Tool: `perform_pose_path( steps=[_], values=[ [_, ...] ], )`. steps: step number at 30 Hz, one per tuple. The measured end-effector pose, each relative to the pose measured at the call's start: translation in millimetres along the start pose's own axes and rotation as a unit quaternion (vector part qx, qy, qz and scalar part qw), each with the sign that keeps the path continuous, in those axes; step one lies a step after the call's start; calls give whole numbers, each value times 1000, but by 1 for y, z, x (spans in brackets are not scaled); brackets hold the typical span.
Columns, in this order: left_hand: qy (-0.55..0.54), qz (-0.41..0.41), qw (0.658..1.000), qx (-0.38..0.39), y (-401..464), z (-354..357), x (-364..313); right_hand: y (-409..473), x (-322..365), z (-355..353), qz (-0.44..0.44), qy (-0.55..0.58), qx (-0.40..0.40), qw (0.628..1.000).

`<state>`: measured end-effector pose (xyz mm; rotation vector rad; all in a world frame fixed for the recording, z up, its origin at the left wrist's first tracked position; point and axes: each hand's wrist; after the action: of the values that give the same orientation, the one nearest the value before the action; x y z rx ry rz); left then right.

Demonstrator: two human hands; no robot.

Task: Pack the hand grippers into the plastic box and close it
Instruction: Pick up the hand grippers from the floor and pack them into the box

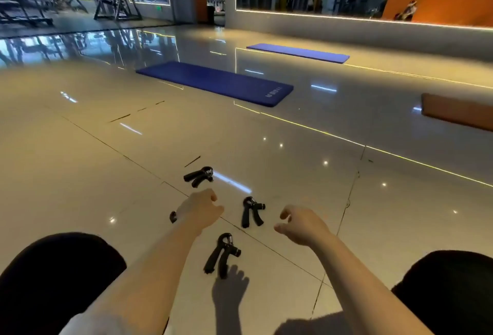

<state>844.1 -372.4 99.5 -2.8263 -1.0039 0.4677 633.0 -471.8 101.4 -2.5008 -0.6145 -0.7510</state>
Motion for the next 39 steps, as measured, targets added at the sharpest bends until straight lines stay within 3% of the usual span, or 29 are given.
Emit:
perform_pose_path(
  steps=[9, 12, 15, 19, 22, 27, 39],
  values=[
    [-73, -130, 988, 39, 90, 151, 40, 146, -72, 94, 108, 0, 58, 992],
    [-110, -155, 977, 98, 116, 205, 53, 186, -96, 126, 132, 24, 43, 990],
    [-42, -154, 974, 161, 127, 245, 62, 215, -108, 156, 164, 46, 34, 985],
    [50, -138, 976, 162, 139, 256, 71, 248, -104, 188, 165, 58, 25, 984],
    [27, -107, 981, 157, 146, 267, 69, 278, -97, 203, 141, 67, -26, 987],
    [26, -144, 957, 251, 142, 287, 62, 316, -95, 226, 126, 41, -60, 989],
    [-11, -238, 953, 187, 136, 296, 56, 329, -92, 265, 189, 57, -131, 971]
  ],
)
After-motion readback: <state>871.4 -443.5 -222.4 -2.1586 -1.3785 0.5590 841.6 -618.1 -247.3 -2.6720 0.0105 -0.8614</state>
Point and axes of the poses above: each hand's wrist, its own y-axis towards the middle knuckle, its own z-axis out of the palm, x = y × z, and after that the axes turned 12 degrees about y, right-handed
